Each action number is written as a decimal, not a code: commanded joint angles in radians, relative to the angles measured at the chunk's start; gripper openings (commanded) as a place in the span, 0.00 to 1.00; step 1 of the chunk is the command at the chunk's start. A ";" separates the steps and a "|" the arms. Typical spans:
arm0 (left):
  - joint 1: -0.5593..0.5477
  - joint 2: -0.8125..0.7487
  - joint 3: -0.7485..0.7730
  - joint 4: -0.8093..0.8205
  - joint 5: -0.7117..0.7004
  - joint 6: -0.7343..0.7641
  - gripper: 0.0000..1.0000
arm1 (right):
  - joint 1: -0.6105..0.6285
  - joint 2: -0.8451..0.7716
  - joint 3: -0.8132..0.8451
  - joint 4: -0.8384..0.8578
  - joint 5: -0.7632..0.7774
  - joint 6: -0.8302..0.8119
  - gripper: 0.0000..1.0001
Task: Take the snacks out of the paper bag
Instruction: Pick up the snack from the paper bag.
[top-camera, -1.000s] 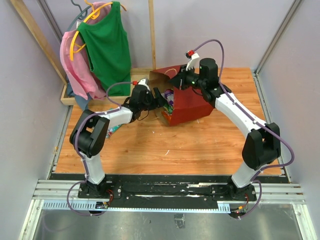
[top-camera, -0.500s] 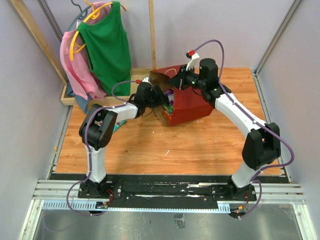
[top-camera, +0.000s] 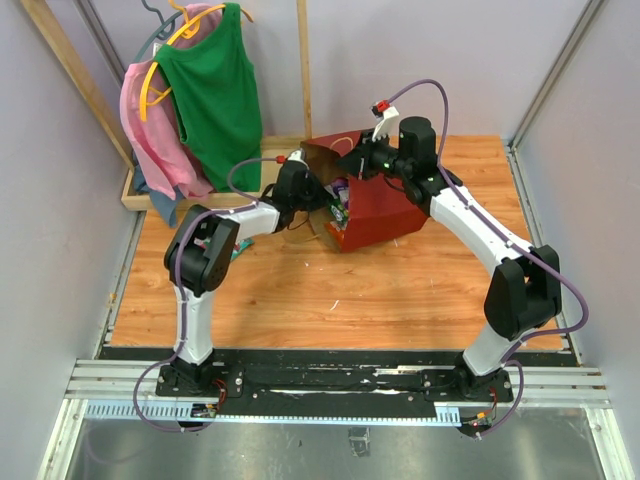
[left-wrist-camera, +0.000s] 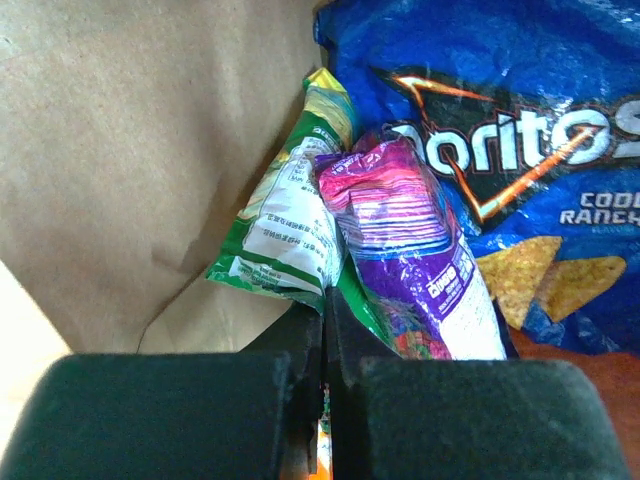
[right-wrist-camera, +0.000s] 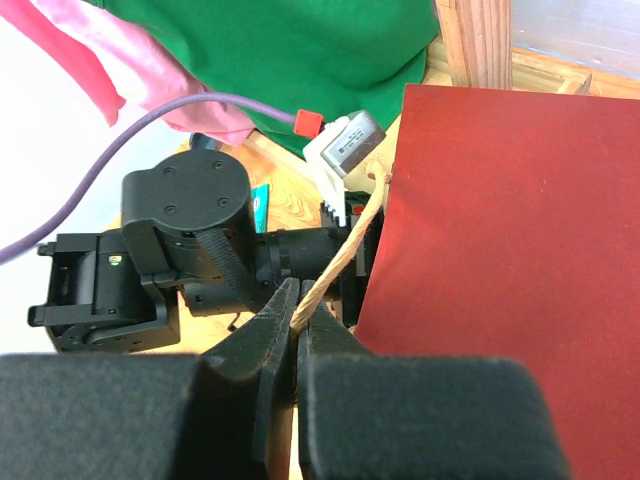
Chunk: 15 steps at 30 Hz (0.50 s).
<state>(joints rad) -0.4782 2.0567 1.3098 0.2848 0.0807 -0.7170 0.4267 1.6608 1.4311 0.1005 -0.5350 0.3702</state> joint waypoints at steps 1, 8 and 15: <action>-0.013 -0.145 -0.039 0.041 -0.014 0.051 0.00 | -0.011 -0.022 0.012 0.013 -0.009 -0.007 0.01; 0.072 -0.406 -0.199 0.107 0.065 0.031 0.01 | -0.013 -0.046 -0.003 0.007 0.003 -0.016 0.01; 0.216 -0.643 -0.331 0.114 0.124 0.003 0.00 | -0.013 -0.052 0.002 0.001 0.010 -0.024 0.01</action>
<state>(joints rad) -0.3084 1.5249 1.0149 0.3511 0.1795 -0.7090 0.4244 1.6459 1.4307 0.0948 -0.5266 0.3626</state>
